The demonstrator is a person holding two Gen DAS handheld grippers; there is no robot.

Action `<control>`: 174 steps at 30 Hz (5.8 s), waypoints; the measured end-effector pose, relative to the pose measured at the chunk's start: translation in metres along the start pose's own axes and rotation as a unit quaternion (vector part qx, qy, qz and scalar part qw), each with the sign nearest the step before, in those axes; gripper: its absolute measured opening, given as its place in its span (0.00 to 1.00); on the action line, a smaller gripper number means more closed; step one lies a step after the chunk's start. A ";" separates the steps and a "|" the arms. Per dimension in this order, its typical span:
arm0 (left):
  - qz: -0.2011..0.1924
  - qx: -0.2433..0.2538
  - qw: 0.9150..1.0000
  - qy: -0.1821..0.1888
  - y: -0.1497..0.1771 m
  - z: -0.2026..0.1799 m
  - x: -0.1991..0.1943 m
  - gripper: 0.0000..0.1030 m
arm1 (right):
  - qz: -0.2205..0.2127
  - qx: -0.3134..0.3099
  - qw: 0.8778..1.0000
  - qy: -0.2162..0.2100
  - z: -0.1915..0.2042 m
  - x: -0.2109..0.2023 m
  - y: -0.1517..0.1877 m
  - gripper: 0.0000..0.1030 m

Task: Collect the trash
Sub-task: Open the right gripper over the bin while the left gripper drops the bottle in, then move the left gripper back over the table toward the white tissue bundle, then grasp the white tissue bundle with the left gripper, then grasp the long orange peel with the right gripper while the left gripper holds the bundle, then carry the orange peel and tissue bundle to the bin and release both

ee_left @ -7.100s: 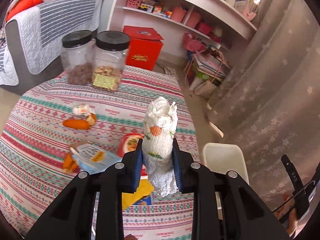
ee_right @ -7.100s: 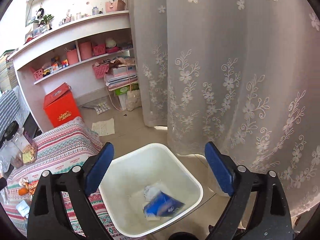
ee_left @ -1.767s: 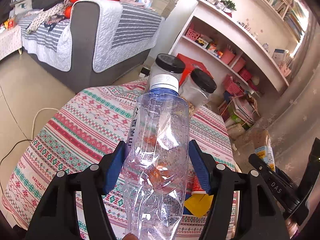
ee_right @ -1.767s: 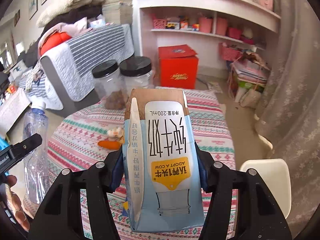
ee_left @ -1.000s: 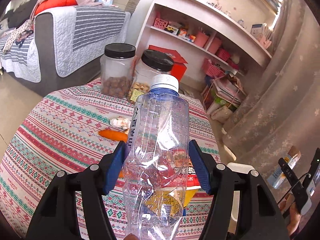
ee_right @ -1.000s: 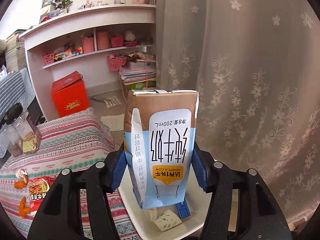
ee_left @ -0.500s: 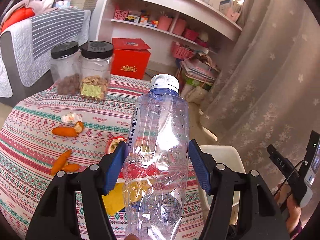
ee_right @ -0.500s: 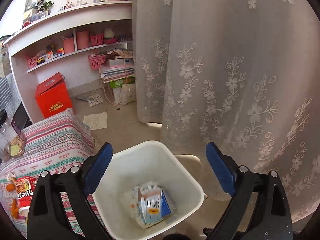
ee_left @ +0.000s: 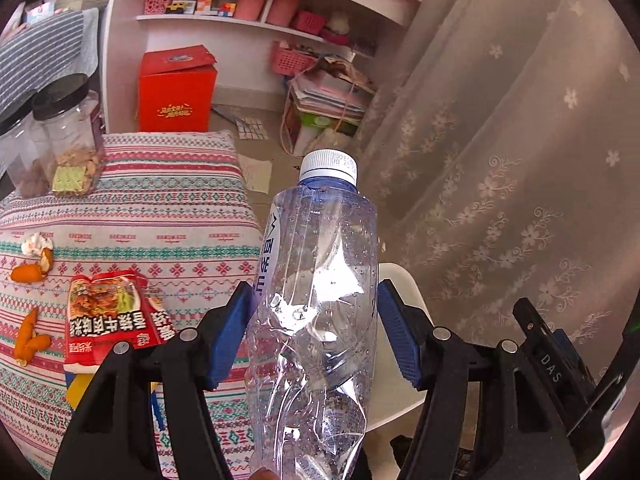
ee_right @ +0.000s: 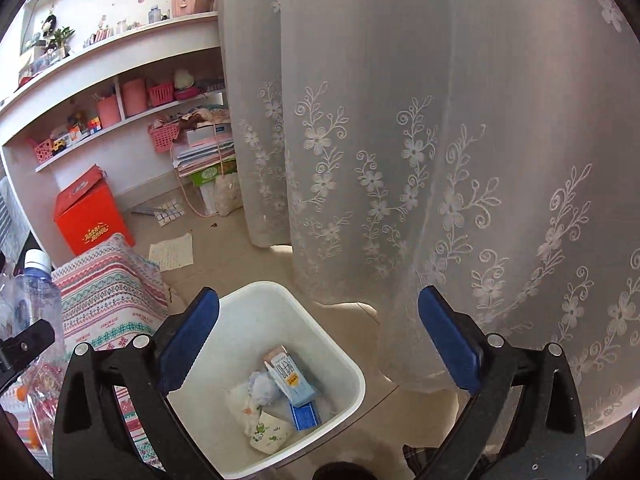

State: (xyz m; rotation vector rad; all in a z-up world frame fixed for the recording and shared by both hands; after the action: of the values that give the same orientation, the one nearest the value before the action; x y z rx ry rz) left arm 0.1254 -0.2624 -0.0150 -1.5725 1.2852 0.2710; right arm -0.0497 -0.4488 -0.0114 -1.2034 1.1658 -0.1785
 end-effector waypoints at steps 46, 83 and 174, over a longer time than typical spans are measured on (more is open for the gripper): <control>0.101 0.020 0.935 -0.339 -0.048 0.262 -0.020 0.66 | 0.045 -0.054 0.990 -0.123 0.147 -0.015 0.010 0.93; 0.024 -0.425 0.896 -0.129 -0.058 0.392 -0.002 0.45 | 0.118 -0.123 0.963 -0.208 0.231 -0.003 0.027 0.93; -0.151 -0.176 0.969 -0.090 -0.042 0.274 -0.178 0.32 | -0.008 -0.221 0.908 -0.355 0.330 -0.100 -0.016 0.11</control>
State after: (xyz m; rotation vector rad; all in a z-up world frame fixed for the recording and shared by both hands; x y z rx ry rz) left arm 0.2008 0.0573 0.0149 -1.9684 0.8730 0.4567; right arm 0.1668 -0.1826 0.0279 -1.4958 0.5539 0.5112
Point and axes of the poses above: each gripper's, at about its wrist camera, not at the fingertips, and x roughly the way its jaws point, z to its left, y to its underside, the point moved 2 cm from there along x, roughly the way its jaws point, and after that the axes turned 8 degrees about -x, right-handed, at the moved point
